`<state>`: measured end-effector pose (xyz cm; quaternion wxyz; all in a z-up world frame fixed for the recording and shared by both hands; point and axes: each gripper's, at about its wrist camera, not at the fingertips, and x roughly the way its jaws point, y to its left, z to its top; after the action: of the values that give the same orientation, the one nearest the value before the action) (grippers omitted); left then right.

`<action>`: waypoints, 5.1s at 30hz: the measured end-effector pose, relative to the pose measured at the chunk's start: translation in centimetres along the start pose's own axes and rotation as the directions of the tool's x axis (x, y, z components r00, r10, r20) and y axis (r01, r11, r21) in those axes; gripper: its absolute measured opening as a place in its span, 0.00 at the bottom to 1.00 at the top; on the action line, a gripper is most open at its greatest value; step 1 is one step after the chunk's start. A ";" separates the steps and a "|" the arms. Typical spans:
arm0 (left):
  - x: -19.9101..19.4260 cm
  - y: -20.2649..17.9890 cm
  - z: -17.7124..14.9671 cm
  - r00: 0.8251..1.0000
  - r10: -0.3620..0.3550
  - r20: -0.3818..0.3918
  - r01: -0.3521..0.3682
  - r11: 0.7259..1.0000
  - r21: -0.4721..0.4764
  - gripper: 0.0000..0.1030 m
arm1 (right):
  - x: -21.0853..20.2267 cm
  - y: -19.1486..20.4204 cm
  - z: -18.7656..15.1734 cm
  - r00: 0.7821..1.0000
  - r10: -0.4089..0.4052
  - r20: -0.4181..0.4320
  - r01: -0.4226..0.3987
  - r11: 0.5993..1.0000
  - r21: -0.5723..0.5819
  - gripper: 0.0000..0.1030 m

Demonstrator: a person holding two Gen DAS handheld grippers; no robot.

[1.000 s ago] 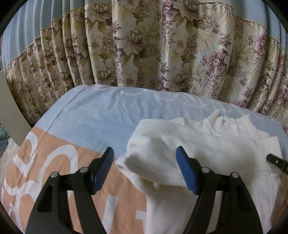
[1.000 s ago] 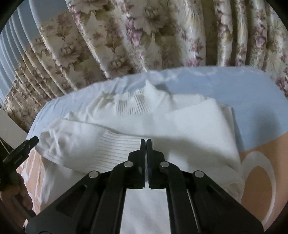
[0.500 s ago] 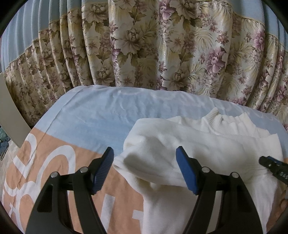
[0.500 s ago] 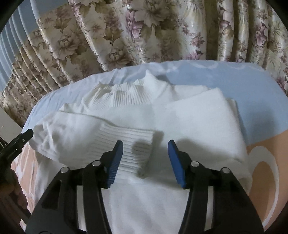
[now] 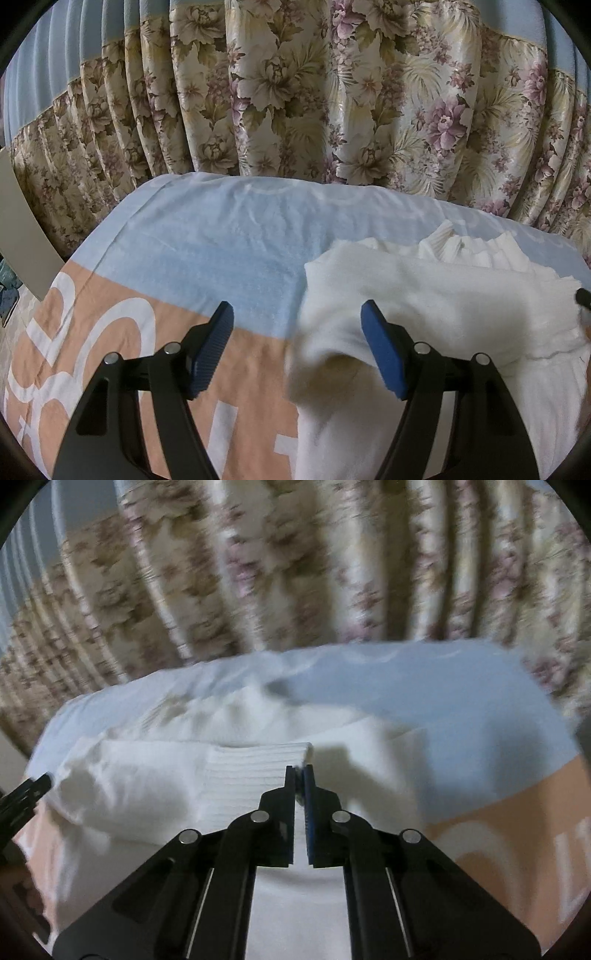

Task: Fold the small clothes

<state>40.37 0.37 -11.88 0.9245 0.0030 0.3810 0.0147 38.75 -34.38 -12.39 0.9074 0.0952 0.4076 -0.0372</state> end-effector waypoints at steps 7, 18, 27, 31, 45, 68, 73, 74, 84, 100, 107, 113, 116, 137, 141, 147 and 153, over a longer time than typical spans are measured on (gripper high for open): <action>1.5 -0.8 -0.3 0.999 0.004 -0.034 -0.003 1.000 0.005 0.70 | 0.5 -4.4 0.3 0.993 -0.103 -0.051 0.105 0.994 0.022 0.05; 2.9 -1.3 -1.7 0.997 0.007 -0.075 -0.006 1.000 0.024 0.71 | -0.6 -5.0 -1.1 0.996 -0.072 -0.045 0.074 0.996 0.057 0.33; 0.1 1.9 -2.1 0.999 0.012 -0.039 -0.013 0.999 -0.032 0.72 | -3.3 -2.5 -2.0 0.999 -0.030 -0.012 0.030 1.000 0.009 0.39; -1.0 2.0 -2.6 0.999 0.004 -0.039 -0.005 1.000 -0.022 0.72 | -4.5 -2.1 -2.6 1.000 -0.010 -0.015 0.010 1.000 0.009 0.41; -9.2 -1.2 -6.8 0.999 -0.040 0.003 0.040 0.999 0.035 0.78 | -11.6 0.1 -7.7 1.000 -0.011 0.028 0.012 0.999 -0.044 0.61; -21.8 -1.6 -18.8 0.998 -0.039 0.048 0.037 0.998 0.044 0.80 | -24.4 2.7 -20.6 0.996 0.008 0.084 -0.004 0.999 -0.048 0.68; -22.2 -1.0 -20.9 0.999 -0.015 0.038 0.013 0.999 0.052 0.80 | -25.1 2.8 -22.8 0.997 -0.040 0.059 0.044 0.997 -0.063 0.68; -22.4 -0.9 -21.4 0.999 -0.005 0.042 0.002 0.998 0.056 0.80 | -25.3 2.8 -23.3 0.997 -0.057 0.060 0.061 0.995 -0.073 0.68; -23.1 0.0 -25.4 0.998 0.044 0.039 -0.047 0.995 0.091 0.80 | -26.2 0.3 -27.5 0.999 -0.022 0.030 0.024 0.997 -0.075 0.68; -22.0 1.8 -28.8 0.998 0.056 0.011 -0.057 0.994 0.091 0.80 | -22.9 -0.8 -31.8 0.998 -0.011 -0.060 0.007 0.998 -0.062 0.68; -21.9 2.2 -28.7 0.999 0.043 0.001 -0.042 0.997 0.070 0.83 | -22.7 -0.1 -31.4 0.995 0.075 -0.067 -0.077 0.996 -0.033 0.12; -22.0 2.8 -28.7 1.000 -0.002 -0.008 0.003 1.000 0.028 0.83 | -22.9 -0.3 -31.4 0.995 0.084 -0.058 -0.085 0.996 -0.010 0.11; -22.2 2.9 -28.6 0.999 -0.050 -0.021 0.050 0.999 0.001 0.83 | -22.9 -0.1 -31.4 0.995 0.075 -0.062 -0.076 0.997 -0.021 0.12; -23.7 -1.1 -27.6 0.995 -0.093 -0.033 0.096 0.987 0.132 0.07 | -23.8 -0.1 -30.6 0.994 0.091 -0.053 -0.092 0.995 -0.029 0.10; -25.6 -1.0 -26.5 0.996 -0.092 0.013 0.089 0.984 0.156 0.06 | -25.1 0.0 -30.0 0.996 0.086 -0.034 -0.088 0.995 -0.041 0.10; -28.8 0.7 -25.6 0.994 -0.107 0.015 0.104 0.983 0.153 0.06 | -28.2 -0.2 -29.7 0.996 0.089 -0.027 -0.090 0.994 -0.060 0.10; -29.0 0.7 -26.1 0.995 -0.099 -0.011 0.099 0.981 0.167 0.06 | -30.1 -0.3 -30.1 0.995 0.092 -0.037 -0.094 0.994 -0.061 0.10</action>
<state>1.37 0.04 -9.97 0.9201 0.0616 0.3817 -0.0633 -3.37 -28.86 -9.56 0.9036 0.0863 0.4191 0.0196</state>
